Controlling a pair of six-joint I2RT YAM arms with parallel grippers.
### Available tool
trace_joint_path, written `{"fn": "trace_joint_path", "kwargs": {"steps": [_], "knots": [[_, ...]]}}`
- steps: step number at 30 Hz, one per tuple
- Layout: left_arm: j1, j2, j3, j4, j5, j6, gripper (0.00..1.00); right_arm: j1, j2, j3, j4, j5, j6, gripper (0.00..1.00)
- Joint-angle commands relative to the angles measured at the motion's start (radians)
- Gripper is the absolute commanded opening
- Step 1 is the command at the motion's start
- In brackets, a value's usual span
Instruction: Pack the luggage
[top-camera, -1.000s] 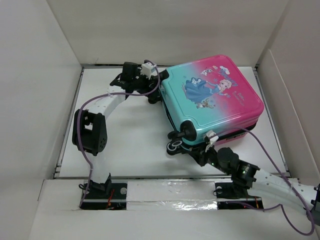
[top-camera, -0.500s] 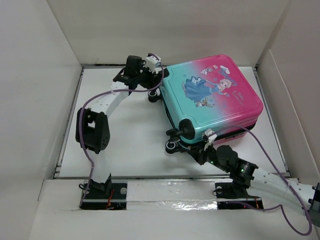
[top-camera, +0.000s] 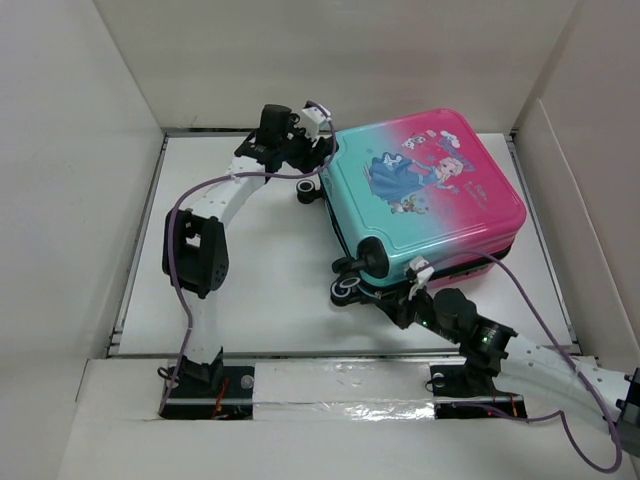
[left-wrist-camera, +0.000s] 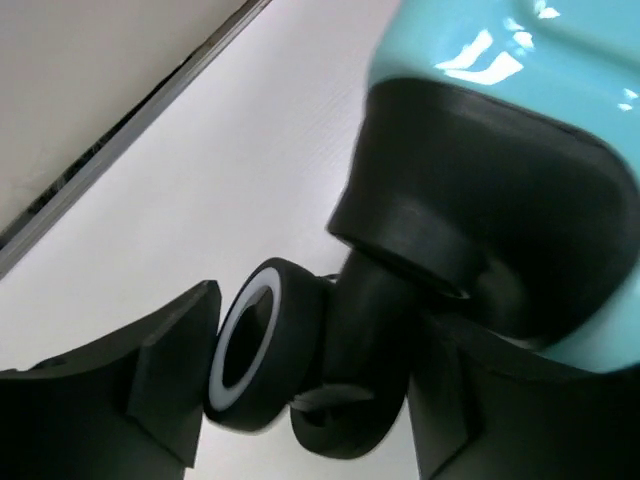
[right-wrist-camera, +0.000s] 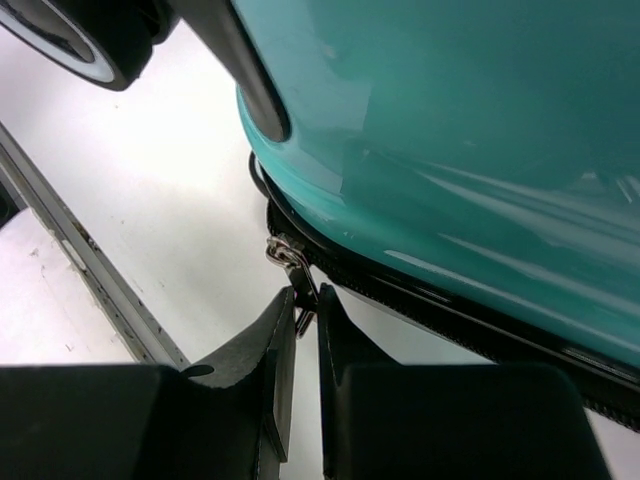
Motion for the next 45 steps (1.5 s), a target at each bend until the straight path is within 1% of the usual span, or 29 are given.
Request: {"fn": "trace_joint_path", "kwargs": {"steps": [1, 2, 3, 6, 8, 9, 10, 12, 13, 17, 19, 21, 22, 23, 24, 25, 27, 29, 30, 33, 34, 36, 37, 38, 40, 41, 43, 44, 45], "knots": [[-0.017, 0.011, 0.016, 0.028, 0.024, 0.009, 0.48, -0.021, -0.026, 0.068, 0.098, -0.057, 0.020, 0.00], [-0.017, 0.011, 0.016, 0.023, 0.025, 0.006, 0.38, -0.021, -0.029, 0.066, 0.098, -0.057, 0.020, 0.00], [-0.017, 0.013, 0.017, 0.016, 0.027, 0.005, 0.20, -0.033, -0.030, 0.066, 0.097, -0.057, 0.019, 0.00], [-0.017, 0.017, 0.011, 0.016, 0.008, -0.014, 0.00, -0.055, -0.037, 0.072, 0.089, -0.089, 0.011, 0.00], [-0.003, 0.008, -0.024, 0.040, -0.025, -0.034, 0.00, -0.085, -0.041, 0.077, 0.089, -0.099, -0.001, 0.00], [0.016, -0.004, -0.055, 0.101, -0.021, -0.069, 0.00, -0.114, -0.043, 0.083, 0.087, -0.106, -0.006, 0.00], [0.045, -0.042, -0.141, 0.143, -0.001, -0.092, 0.00, -0.131, -0.043, 0.095, 0.090, -0.116, -0.018, 0.00], [0.066, -0.073, -0.223, 0.253, -0.001, -0.165, 0.00, -0.173, -0.032, 0.108, 0.107, -0.153, -0.030, 0.00], [0.066, -0.087, -0.287, 0.278, 0.020, -0.185, 0.00, -0.221, -0.024, 0.123, 0.124, -0.182, -0.043, 0.00], [0.066, -0.081, -0.377, 0.327, 0.005, -0.224, 0.00, -0.358, 0.026, 0.181, 0.124, -0.283, -0.066, 0.00], [0.066, -0.088, -0.433, 0.368, 0.013, -0.276, 0.00, -0.415, 0.034, 0.198, 0.126, -0.307, -0.064, 0.00], [0.066, -0.108, -0.490, 0.464, 0.033, -0.331, 0.00, -0.516, 0.043, 0.238, 0.123, -0.353, -0.072, 0.00], [0.055, -0.143, -0.566, 0.503, 0.034, -0.362, 0.00, -0.554, 0.064, 0.255, 0.117, -0.374, -0.078, 0.00], [0.055, -0.167, -0.610, 0.549, 0.037, -0.427, 0.00, -0.632, 0.080, 0.275, 0.115, -0.427, -0.081, 0.00], [0.025, -0.190, -0.659, 0.624, 0.028, -0.449, 0.00, -0.669, 0.098, 0.316, 0.120, -0.460, -0.084, 0.00], [0.006, -0.246, -0.749, 0.652, 0.005, -0.463, 0.00, -0.705, 0.141, 0.335, 0.135, -0.493, -0.086, 0.00], [-0.037, -0.306, -0.844, 0.753, -0.048, -0.515, 0.00, -0.784, 0.186, 0.365, 0.155, -0.553, -0.084, 0.00], [-0.129, -0.412, -0.987, 0.802, -0.109, -0.551, 0.00, -0.814, 0.259, 0.404, 0.148, -0.628, -0.086, 0.00], [-0.129, -0.412, -0.988, 0.818, -0.108, -0.563, 0.00, -0.814, 0.273, 0.404, 0.147, -0.635, -0.086, 0.00], [-0.169, -0.489, -1.084, 0.838, -0.092, -0.589, 0.00, -0.765, 0.244, 0.309, 0.178, -0.615, -0.058, 0.00], [-0.183, -0.525, -1.116, 0.836, -0.090, -0.598, 0.00, -0.710, 0.215, 0.265, 0.219, -0.586, -0.014, 0.00], [-0.236, -0.565, -1.153, 0.867, -0.069, -0.618, 0.00, -0.636, 0.131, 0.113, 0.288, -0.467, 0.069, 0.00], [-0.258, -0.596, -1.179, 0.869, -0.056, -0.641, 0.00, -0.589, 0.111, 0.062, 0.375, -0.413, 0.153, 0.00], [-0.293, -0.611, -1.188, 0.875, -0.053, -0.658, 0.00, -0.467, 0.100, -0.014, 0.417, -0.294, 0.181, 0.00], [-0.302, -0.639, -1.216, 0.925, 0.006, -0.701, 0.00, -0.313, 0.118, -0.047, 0.477, -0.116, 0.215, 0.00], [-0.302, -0.645, -1.221, 0.939, 0.031, -0.748, 0.00, -0.157, 0.143, -0.043, 0.485, 0.058, 0.206, 0.00], [-0.302, -0.664, -1.231, 0.981, 0.067, -0.782, 0.00, -0.025, 0.224, 0.026, 0.467, 0.223, 0.148, 0.00], [-0.302, -0.670, -1.233, 0.991, 0.077, -0.819, 0.00, 0.023, 0.251, 0.058, 0.453, 0.356, 0.125, 0.00], [-0.302, -0.674, -1.231, 1.031, 0.115, -0.840, 0.00, 0.084, 0.279, 0.129, 0.436, 0.411, 0.109, 0.00]]}}
